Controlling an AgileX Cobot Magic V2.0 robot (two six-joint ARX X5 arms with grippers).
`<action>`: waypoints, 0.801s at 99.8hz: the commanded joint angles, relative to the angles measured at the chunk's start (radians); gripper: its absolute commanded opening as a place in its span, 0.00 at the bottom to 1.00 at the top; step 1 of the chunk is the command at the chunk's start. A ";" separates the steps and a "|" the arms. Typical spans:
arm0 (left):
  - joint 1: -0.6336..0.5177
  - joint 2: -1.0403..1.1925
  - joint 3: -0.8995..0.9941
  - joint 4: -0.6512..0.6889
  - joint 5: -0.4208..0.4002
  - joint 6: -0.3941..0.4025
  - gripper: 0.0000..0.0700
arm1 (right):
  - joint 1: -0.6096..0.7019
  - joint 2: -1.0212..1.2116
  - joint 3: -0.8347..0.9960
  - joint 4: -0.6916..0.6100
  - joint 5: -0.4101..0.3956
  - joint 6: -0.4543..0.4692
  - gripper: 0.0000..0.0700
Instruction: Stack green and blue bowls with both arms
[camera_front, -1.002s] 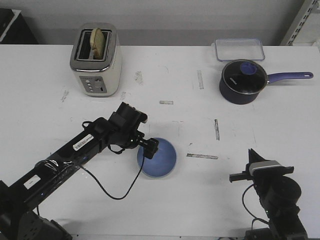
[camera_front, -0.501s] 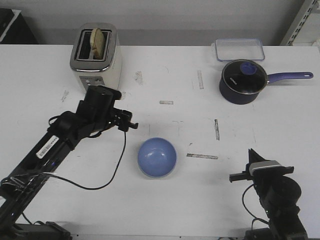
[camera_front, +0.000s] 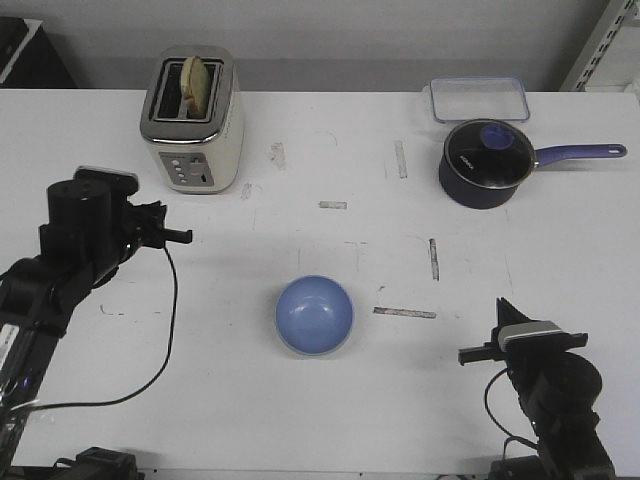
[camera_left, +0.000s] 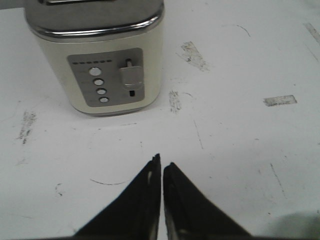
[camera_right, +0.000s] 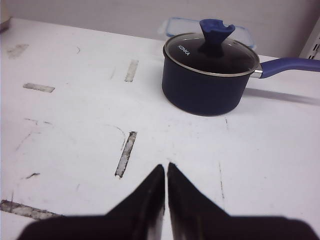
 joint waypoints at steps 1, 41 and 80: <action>0.020 -0.050 -0.047 0.027 -0.003 0.018 0.00 | 0.002 0.006 0.005 0.007 -0.001 -0.004 0.00; 0.097 -0.594 -0.618 0.285 -0.142 -0.003 0.00 | 0.002 0.006 0.005 0.007 0.000 -0.003 0.00; 0.109 -0.867 -0.796 0.288 -0.141 -0.008 0.00 | 0.002 0.005 0.005 0.013 0.000 -0.003 0.00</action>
